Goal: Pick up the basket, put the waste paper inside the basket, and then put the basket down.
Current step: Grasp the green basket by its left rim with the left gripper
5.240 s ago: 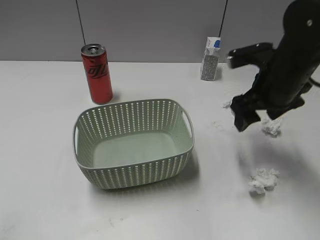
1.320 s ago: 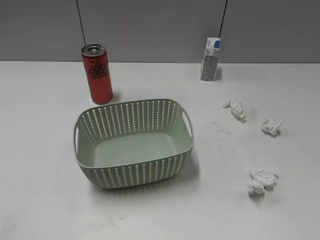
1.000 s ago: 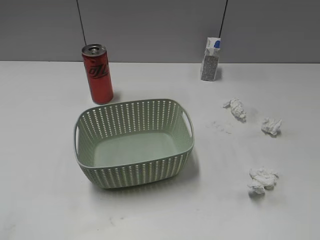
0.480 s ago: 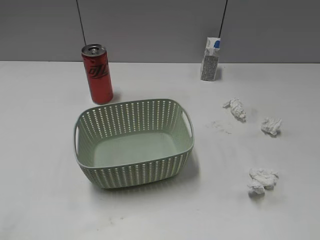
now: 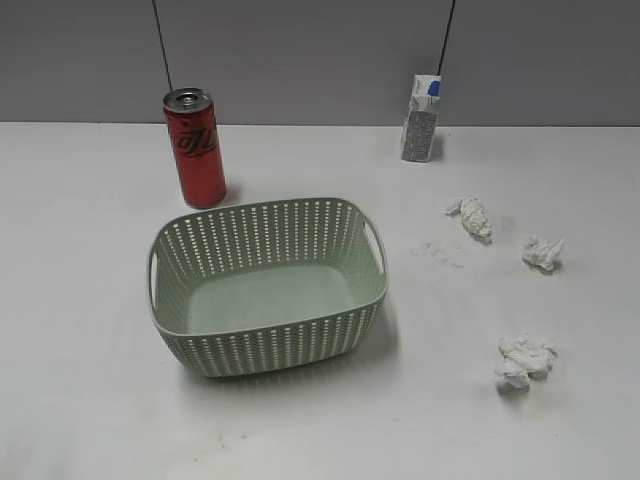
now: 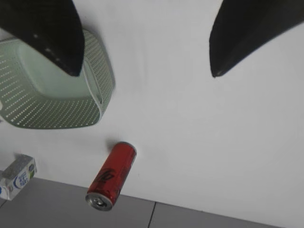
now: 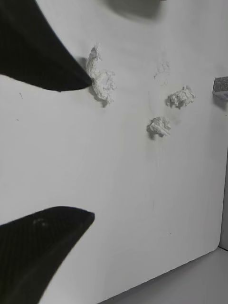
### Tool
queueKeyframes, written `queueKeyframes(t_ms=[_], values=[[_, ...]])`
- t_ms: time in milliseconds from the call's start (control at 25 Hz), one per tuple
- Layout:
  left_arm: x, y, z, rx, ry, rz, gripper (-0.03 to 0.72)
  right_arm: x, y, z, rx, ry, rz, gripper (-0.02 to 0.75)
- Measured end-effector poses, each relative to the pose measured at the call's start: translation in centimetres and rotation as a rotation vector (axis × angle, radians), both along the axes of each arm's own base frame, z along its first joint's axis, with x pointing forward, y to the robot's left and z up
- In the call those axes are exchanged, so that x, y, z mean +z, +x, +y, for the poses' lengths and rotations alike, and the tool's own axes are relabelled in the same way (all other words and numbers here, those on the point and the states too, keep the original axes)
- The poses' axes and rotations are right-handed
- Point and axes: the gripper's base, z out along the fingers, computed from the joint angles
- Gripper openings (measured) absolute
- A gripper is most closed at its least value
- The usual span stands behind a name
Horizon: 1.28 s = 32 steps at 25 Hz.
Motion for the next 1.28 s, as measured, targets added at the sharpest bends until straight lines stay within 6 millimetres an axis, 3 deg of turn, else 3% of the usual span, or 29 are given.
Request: queueKeyframes(t_ms=[360, 520, 760, 1120, 1280], values=[[-0.8, 7.8, -1.7, -0.101, 0.010, 0.221, 0.608, 0.0, 0.0, 0.0, -0.001, -0.002, 0.000, 0.572], [-1.6, 11.0, -3.8, -0.191, 0.033, 0.326, 0.594, 0.0, 0.0, 0.0, -0.001, -0.002, 0.000, 0.572], [-2.6, 15.7, -8.6, -0.327, 0.074, 0.433, 0.591, 0.0, 0.0, 0.0, -0.001, -0.002, 0.000, 0.573], [-8.6, 20.7, -14.7, -0.301, 0.181, 0.735, 0.591, 0.0, 0.0, 0.0, -0.002, -0.003, 0.000, 0.572], [-11.9, 21.8, -15.8, -0.249, 0.242, 0.832, 0.591, 0.0, 0.0, 0.0, -0.002, -0.003, 0.000, 0.571]])
